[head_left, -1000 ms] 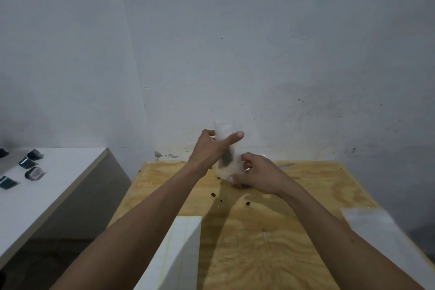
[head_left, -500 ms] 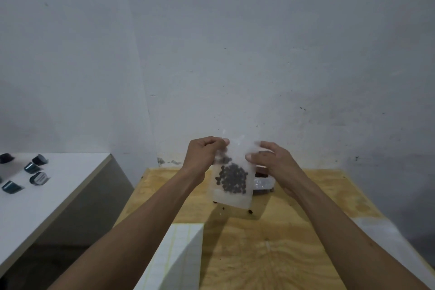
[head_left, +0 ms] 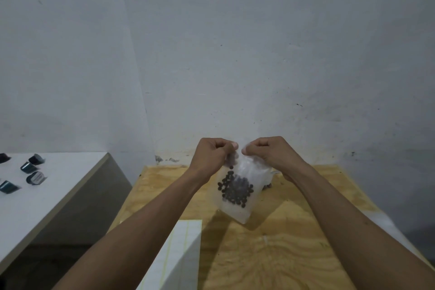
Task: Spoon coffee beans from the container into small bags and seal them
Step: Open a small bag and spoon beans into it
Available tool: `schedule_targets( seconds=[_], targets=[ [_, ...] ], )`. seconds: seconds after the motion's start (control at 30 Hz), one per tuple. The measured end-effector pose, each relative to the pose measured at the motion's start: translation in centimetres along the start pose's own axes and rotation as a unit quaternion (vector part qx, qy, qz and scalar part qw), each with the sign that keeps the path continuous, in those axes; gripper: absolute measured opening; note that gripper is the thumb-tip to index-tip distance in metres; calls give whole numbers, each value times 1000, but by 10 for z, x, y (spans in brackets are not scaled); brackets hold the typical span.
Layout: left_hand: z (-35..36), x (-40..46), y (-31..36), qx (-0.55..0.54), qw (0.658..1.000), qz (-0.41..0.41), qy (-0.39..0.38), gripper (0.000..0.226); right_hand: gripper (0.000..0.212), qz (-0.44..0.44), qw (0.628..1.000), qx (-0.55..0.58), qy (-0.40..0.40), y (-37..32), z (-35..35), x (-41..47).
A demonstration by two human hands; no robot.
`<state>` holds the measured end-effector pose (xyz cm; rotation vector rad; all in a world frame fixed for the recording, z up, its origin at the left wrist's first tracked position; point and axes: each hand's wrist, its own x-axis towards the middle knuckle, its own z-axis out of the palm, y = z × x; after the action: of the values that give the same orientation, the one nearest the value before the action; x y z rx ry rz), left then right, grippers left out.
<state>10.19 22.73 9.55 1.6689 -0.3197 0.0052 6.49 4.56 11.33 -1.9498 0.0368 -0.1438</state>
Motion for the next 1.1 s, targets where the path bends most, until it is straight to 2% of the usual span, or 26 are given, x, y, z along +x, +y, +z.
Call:
schedule_targets(
  seconds=[0.3,0.43,0.57,0.8,0.9,1.1],
  targets=[
    [-12,-5,-1,27,1000,2,9,29,14,30,999,23,-8,1,18,4],
    [-13,-5,-6,35,999,-14,29,31,33,33,999,13,1,1,28,7],
    [-13,-3,-8,26,998,-29,55,26,26,40,999,-1,-3,1,29,8],
    [-20,5,-8,25,994,-45,99,26,36,59,998,17,-12,10,14,7],
    [-25,8,-9,13,993,-50,109,24,25,54,998,30,-23,15,6,5],
    [-21,6,-3,-24,988,-96,121,25,38,49,995,71,44,18,8,-2]
  ],
)
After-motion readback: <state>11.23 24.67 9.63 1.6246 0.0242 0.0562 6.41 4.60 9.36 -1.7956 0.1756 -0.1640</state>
